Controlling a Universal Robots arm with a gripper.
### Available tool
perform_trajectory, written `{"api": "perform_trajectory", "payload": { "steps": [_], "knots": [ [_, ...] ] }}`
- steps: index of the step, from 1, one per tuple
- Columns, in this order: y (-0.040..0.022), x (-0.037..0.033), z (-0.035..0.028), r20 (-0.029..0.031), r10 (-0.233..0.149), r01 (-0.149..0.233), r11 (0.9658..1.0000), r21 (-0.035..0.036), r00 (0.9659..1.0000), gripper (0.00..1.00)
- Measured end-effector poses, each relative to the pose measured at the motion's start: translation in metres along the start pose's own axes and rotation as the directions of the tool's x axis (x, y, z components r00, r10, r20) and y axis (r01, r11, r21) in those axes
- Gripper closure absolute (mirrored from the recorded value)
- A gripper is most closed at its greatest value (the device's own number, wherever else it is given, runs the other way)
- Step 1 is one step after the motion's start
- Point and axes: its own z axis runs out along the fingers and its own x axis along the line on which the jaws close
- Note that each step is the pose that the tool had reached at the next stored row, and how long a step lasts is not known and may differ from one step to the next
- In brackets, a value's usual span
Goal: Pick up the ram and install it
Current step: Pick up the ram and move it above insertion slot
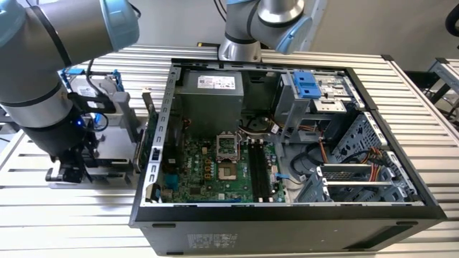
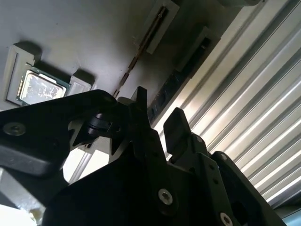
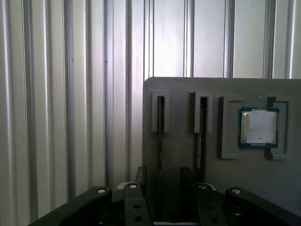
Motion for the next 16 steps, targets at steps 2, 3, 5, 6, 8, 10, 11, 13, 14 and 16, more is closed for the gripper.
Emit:
{"api": "perform_trajectory", "payload": {
  "steps": [2,3,5,6,8,10,11,13,14,16],
  "knots": [
    [-0.0002,0.0003,0.0034,-0.0003,0.004,-0.004,1.0,-0.0001,1.0,0.0],
    [-0.0002,0.0004,0.0049,-0.0003,0.006,-0.006,1.0,-0.0001,1.0,0.0],
    [-0.0003,0.0005,0.0064,-0.0003,0.007,-0.007,1.0,-0.0001,1.0,0.0],
    [-0.0003,0.0005,0.0065,-0.0004,0.007,-0.007,1.0,-0.0002,1.0,0.0],
    [-0.0003,0.0005,0.0066,-0.0004,0.007,-0.007,1.0,-0.0002,1.0,0.0],
    [-0.0003,0.0005,0.0067,-0.0003,0.007,-0.007,1.0,-0.0001,1.0,0.0],
    [-0.0003,0.0005,0.0067,-0.0003,0.007,-0.007,1.0,-0.0001,1.0,0.0],
    [-0.0003,0.0005,0.0067,-0.0003,0.007,-0.007,1.0,-0.0001,1.0,0.0],
    [-0.0003,0.0005,0.0067,-0.0003,0.007,-0.007,1.0,-0.0001,1.0,0.0],
    [-0.0003,0.0005,0.0067,-0.0003,0.007,-0.007,1.0,-0.0001,1.0,0.0]
  ]
}}
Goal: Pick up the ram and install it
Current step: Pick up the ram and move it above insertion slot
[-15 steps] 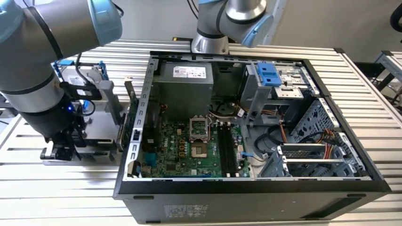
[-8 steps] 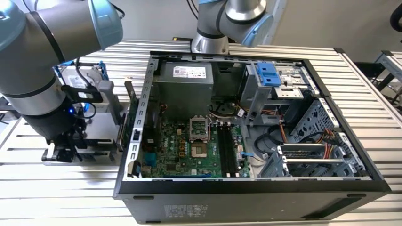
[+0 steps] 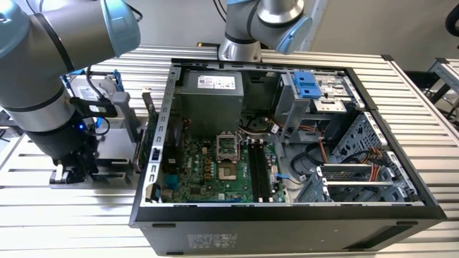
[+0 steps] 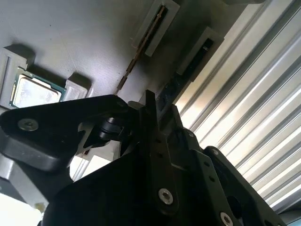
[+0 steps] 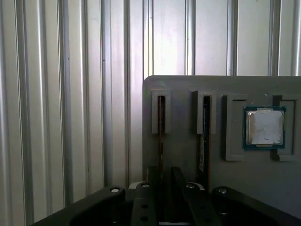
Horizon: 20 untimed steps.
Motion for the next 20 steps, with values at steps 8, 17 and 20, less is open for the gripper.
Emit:
{"api": "perform_trajectory", "payload": {
  "steps": [8,17,20],
  "knots": [
    [0.0,0.0026,0.0,0.0,0.0,0.0,1.0,-0.0001,1.0,0.0],
    [0.0,0.003,0.0001,0.0,0.0,0.0,1.0,0.0,1.0,0.0],
    [0.0,0.0032,0.0001,0.0,0.0,0.0,1.0,0.0,1.0,0.0]
  ]
}}
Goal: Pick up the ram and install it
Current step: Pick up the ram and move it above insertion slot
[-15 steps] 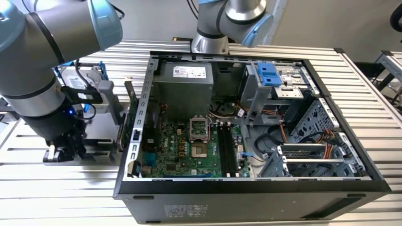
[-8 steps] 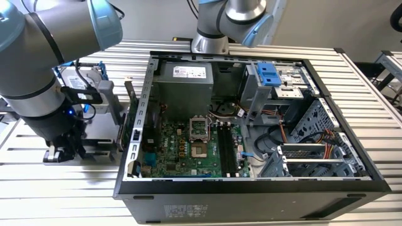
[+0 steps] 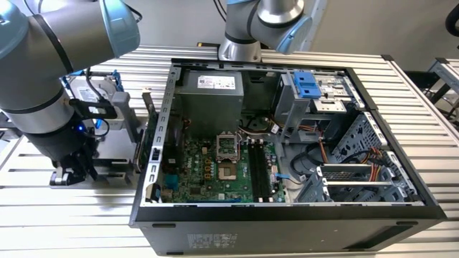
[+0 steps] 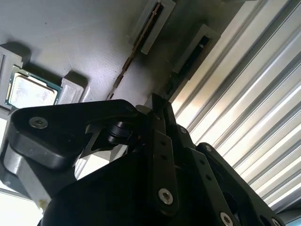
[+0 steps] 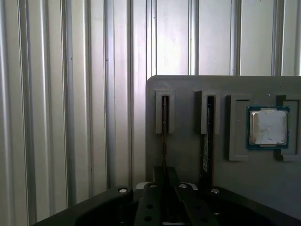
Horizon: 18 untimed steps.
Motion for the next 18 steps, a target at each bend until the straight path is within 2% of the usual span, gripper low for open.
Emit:
{"api": "perform_trajectory", "payload": {
  "steps": [1,2,14,16,18],
  "knots": [
    [0.0,0.0,0.0,0.0001,0.0,0.0,1.0,0.0,1.0,0.0],
    [0.0,0.0001,0.0,0.0001,0.0,0.0,1.0,0.0,1.0,1.0],
    [0.0,0.0006,0.0,0.0001,0.0,0.0,1.0,0.0,1.0,1.0],
    [0.0001,0.0007,-0.0016,-0.0001,0.0,0.0,1.0,-0.0001,1.0,1.0],
    [0.0,0.0007,-0.0058,0.0,0.0,0.0,1.0,0.0001,1.0,1.0]
  ]
}}
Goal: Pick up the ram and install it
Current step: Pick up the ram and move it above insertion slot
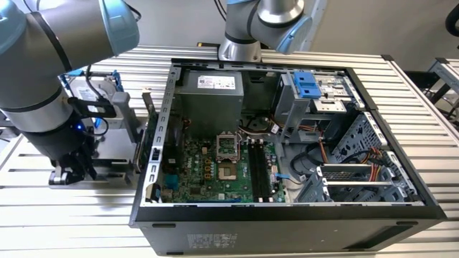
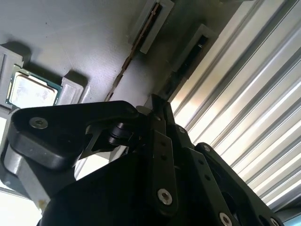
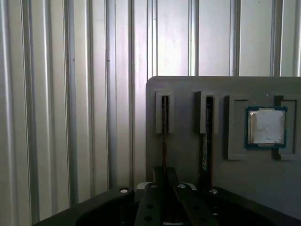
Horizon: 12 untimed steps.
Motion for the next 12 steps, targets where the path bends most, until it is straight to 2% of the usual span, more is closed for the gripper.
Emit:
{"api": "perform_trajectory", "payload": {
  "steps": [8,12],
  "knots": [
    [0.0001,0.0003,-0.0228,-0.0008,0.0,0.0,1.0,-0.0001,1.0,1.0],
    [0.0002,0.0004,-0.0297,-0.0019,0.0,0.0,1.0,0.0,1.0,1.0]
  ]
}}
